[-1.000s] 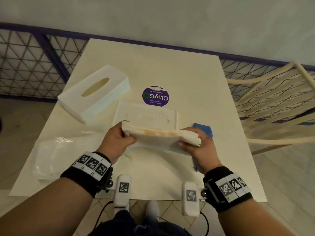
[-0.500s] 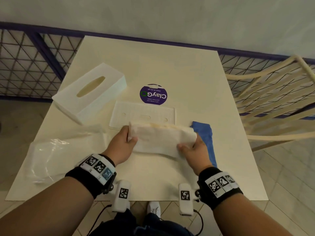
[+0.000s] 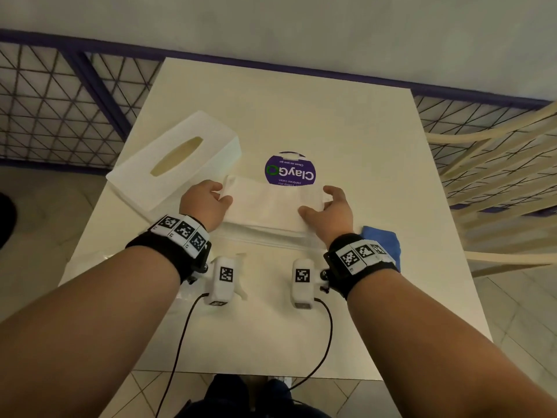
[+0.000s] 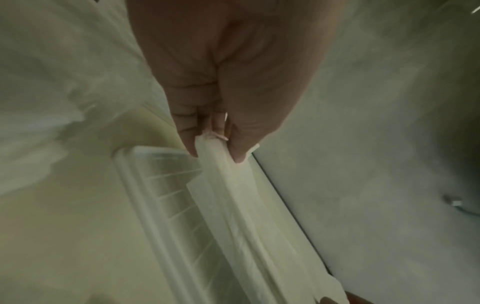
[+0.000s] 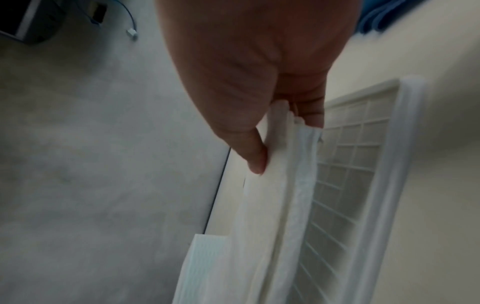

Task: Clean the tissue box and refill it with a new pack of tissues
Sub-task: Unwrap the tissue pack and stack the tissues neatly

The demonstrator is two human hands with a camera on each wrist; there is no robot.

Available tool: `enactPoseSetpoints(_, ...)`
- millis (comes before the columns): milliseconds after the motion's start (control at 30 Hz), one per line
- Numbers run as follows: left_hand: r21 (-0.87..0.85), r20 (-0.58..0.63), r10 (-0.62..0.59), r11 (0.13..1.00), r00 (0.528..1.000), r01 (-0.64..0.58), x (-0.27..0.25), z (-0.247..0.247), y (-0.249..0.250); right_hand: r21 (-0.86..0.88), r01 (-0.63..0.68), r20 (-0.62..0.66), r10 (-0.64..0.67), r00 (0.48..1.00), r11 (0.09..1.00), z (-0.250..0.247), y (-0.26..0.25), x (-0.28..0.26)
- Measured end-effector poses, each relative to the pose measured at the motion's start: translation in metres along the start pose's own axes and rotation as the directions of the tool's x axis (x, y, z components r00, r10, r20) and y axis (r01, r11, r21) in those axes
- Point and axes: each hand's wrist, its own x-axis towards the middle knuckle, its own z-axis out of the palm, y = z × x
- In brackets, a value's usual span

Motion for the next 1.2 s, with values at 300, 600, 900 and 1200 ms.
enactPoseSetpoints(300,0.266,0.126,0.054,0.96,0.991,-0.086,0.005,0.015,-0.004,-0.417,0.168,0.105,-0.136,0.985,0.893,0.021,0.024,0.003)
enactPoseSetpoints(600,0.253,0.242,0.053,0.96,0.969,-0.116,-0.013,0.041,0.017,-0.614,0.108,0.122,-0.041,0.992,0.782,-0.005,0.045,0.013)
enactPoseSetpoints(900,0.264,0.157,0.166,0.943,0.973,-0.203,-0.046,-0.055,0.002,-0.336,0.383,0.274,-0.299,0.914,0.861,0.016,-0.016,-0.047)
enactPoseSetpoints(1200,0.594,0.269,-0.068,0.797,0.961,-0.11,-0.108,-0.096,-0.084,-0.3,0.694,0.679,-0.364,0.638,0.655,0.103,-0.051,-0.094)
